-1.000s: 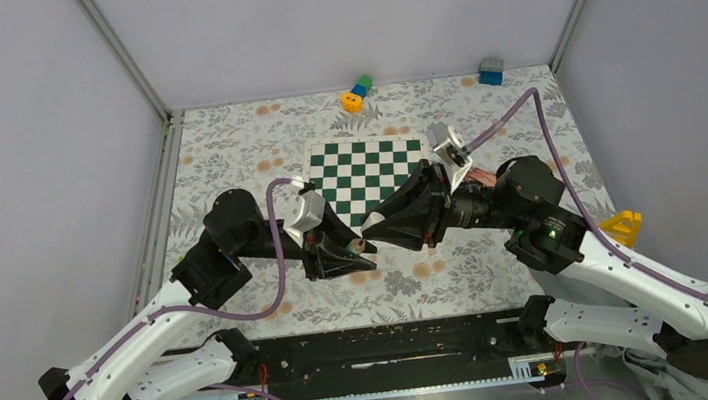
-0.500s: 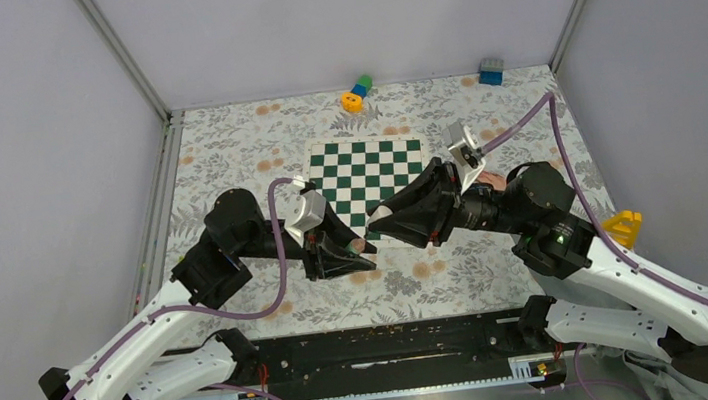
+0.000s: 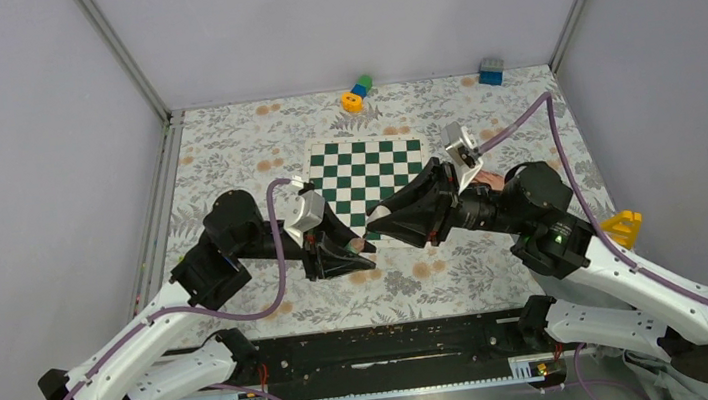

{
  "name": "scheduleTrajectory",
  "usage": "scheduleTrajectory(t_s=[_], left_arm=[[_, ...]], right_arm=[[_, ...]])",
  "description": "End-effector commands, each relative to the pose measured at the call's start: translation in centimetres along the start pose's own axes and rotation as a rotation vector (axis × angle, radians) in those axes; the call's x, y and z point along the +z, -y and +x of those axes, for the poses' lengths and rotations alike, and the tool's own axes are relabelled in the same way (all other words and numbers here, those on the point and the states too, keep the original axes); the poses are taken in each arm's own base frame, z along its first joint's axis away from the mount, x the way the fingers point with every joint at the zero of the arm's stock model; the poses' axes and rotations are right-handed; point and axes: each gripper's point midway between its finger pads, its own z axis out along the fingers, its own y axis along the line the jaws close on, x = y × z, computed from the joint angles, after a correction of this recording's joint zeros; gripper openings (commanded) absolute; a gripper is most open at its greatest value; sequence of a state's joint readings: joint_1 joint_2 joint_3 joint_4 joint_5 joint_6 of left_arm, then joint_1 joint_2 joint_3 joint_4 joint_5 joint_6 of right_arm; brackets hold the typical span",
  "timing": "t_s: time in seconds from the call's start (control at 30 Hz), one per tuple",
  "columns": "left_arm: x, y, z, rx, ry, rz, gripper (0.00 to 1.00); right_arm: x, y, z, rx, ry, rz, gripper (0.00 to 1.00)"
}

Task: Paint the nails
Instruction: Unscrew the nail polish bottle.

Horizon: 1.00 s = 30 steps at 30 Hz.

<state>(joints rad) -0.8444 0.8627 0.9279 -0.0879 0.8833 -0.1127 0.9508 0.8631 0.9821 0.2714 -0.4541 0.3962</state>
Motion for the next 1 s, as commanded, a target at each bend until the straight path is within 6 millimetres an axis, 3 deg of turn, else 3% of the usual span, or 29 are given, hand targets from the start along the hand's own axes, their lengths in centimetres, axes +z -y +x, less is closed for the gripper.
scheduleTrajectory(t_s=[0.0, 0.97], left_arm=[[-0.2, 0.0, -1.4, 0.061, 0.049, -0.013, 0.00], [-0.2, -1.0, -1.4, 0.050, 0.051, -0.070, 0.00]], right_arm=[[0.3, -0.1, -0.4, -0.026, 0.016, -0.012, 0.00], [0.3, -0.1, 0.2, -0.008, 0.002, -0.021, 0.00]])
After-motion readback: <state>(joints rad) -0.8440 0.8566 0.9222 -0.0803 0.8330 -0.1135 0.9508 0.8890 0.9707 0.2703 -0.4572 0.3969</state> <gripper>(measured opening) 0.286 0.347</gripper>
